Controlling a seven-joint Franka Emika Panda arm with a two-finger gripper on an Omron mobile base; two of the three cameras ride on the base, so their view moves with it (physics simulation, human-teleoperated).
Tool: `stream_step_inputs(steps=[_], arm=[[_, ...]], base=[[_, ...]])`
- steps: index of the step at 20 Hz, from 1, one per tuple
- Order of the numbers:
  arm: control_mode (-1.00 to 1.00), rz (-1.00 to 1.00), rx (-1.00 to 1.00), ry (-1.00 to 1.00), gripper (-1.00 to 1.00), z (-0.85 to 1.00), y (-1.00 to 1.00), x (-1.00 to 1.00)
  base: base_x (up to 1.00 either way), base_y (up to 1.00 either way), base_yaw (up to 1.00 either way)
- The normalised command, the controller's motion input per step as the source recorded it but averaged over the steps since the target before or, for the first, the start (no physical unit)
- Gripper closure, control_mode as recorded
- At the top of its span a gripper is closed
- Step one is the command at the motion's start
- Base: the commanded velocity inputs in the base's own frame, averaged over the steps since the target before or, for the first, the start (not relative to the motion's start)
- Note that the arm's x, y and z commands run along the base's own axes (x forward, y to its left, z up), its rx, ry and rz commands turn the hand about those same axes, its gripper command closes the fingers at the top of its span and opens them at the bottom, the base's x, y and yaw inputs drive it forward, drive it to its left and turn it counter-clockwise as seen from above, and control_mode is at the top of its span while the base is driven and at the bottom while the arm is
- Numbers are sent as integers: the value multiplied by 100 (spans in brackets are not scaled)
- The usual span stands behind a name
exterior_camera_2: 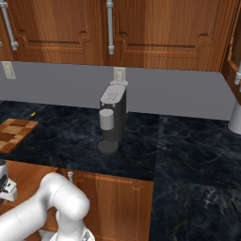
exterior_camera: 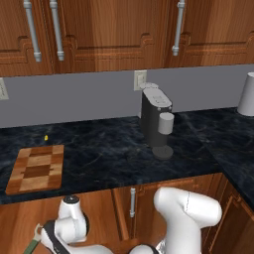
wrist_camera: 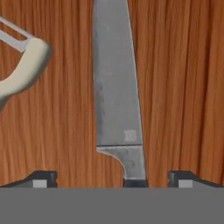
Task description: Open the drawer on the left and place the cutting tools on the cutting board.
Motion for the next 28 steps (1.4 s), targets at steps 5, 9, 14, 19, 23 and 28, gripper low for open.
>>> stream_step_inputs(steps=[5,9,14,19,23,28], arm=[[-100,0,-11,4,-100,-32,10,-7],[-100,0,-14,5,100,-40,0,-26],[-100,0,-8,6,100,-34,2,-36],[-100,0,0,0,100,-9,0,-20],[-100,0,2,-1,100,9,0,-30],[-100,0,9,-8,100,59,0,-37]], base=[[0,0,0],[0,0,0],[0,0,0],[0,0,0],[0,0,0],[0,0,0]])
